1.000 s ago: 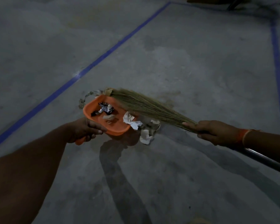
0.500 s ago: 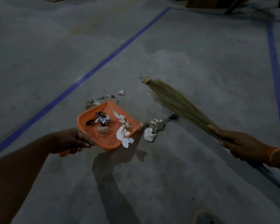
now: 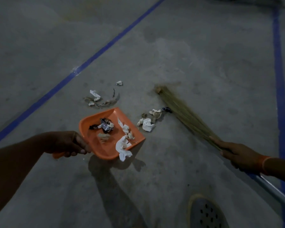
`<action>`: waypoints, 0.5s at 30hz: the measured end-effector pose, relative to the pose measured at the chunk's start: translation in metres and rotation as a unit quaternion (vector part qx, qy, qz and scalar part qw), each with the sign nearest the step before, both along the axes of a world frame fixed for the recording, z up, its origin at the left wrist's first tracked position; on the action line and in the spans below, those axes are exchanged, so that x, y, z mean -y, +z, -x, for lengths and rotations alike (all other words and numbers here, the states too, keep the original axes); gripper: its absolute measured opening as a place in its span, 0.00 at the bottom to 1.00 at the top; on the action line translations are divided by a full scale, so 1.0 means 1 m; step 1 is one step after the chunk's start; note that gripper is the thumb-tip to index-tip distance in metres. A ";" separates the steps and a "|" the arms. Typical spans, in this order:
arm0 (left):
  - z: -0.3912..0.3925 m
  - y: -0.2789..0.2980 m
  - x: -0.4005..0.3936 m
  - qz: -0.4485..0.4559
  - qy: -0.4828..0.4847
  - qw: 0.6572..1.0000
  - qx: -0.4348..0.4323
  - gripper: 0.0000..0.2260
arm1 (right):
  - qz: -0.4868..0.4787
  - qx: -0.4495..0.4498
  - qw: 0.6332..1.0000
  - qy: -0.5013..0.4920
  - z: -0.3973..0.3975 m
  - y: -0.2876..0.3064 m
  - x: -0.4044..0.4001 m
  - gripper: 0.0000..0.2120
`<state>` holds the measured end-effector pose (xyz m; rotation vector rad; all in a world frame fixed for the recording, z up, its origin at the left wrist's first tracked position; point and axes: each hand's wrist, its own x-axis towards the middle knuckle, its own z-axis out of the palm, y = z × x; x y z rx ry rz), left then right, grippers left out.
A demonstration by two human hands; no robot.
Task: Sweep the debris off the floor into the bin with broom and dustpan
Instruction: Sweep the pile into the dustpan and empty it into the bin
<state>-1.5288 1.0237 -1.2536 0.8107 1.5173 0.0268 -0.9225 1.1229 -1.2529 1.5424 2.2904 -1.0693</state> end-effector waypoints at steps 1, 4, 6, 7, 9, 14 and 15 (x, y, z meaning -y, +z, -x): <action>-0.003 -0.002 -0.002 -0.008 0.004 1.000 0.003 0.10 | 0.004 -0.002 1.000 0.002 0.006 -0.003 0.002 0.27; -0.016 -0.005 -0.011 -0.034 0.017 0.999 0.006 0.11 | 0.024 -0.014 1.000 0.012 0.022 -0.012 0.002 0.27; -0.024 -0.007 -0.018 -0.049 0.017 0.999 0.012 0.12 | 0.036 -0.019 0.999 0.037 0.036 -0.014 0.001 0.27; -0.027 -0.008 -0.021 -0.053 0.018 0.998 0.017 0.12 | 0.038 -0.017 0.998 0.049 0.042 -0.014 0.000 0.27; -0.031 -0.011 -0.026 -0.058 0.026 0.998 0.024 0.12 | 0.045 -0.014 0.996 0.070 0.052 -0.016 -0.002 0.28; -0.037 -0.018 -0.028 -0.061 0.030 0.997 0.033 0.12 | 0.063 -0.050 0.994 0.071 0.065 -0.023 -0.001 0.28; -0.038 -0.019 -0.027 -0.064 0.034 0.997 0.036 0.12 | 0.069 -0.062 0.994 0.061 0.066 -0.026 -0.001 0.28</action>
